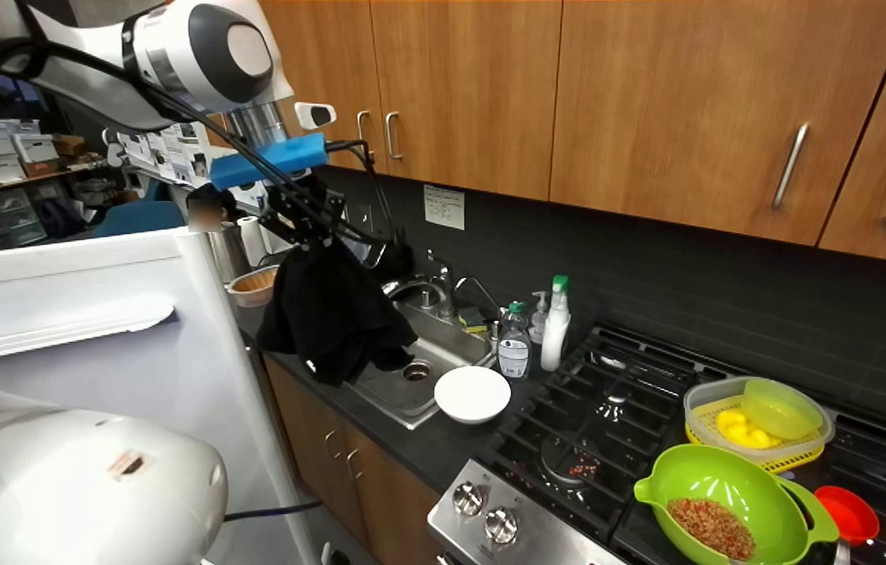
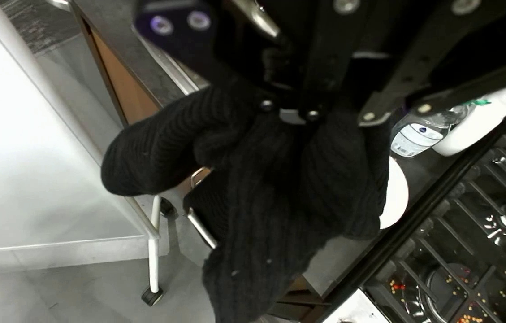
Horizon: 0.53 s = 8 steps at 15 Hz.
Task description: Put the cloth on the white stand
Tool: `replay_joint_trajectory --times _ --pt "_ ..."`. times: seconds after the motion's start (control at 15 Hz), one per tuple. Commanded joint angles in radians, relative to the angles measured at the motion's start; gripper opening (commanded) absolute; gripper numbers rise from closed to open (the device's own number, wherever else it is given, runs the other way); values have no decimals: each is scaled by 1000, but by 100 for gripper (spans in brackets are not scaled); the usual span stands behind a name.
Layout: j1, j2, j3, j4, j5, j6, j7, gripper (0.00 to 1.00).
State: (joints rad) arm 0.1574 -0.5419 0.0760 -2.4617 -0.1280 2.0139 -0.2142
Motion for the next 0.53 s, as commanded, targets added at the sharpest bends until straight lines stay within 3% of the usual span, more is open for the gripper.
replay_joint_trajectory --times 0.0,0.13,0.2,0.47 --pt "0 -1 0 -2 1 -3 -3 10" --pt "0 -1 -3 -5 1 -3 -9 10" --pt "0 -1 -4 -6 1 -3 -10 2" --pt "54 -21 5 56 48 -59 -78 2"
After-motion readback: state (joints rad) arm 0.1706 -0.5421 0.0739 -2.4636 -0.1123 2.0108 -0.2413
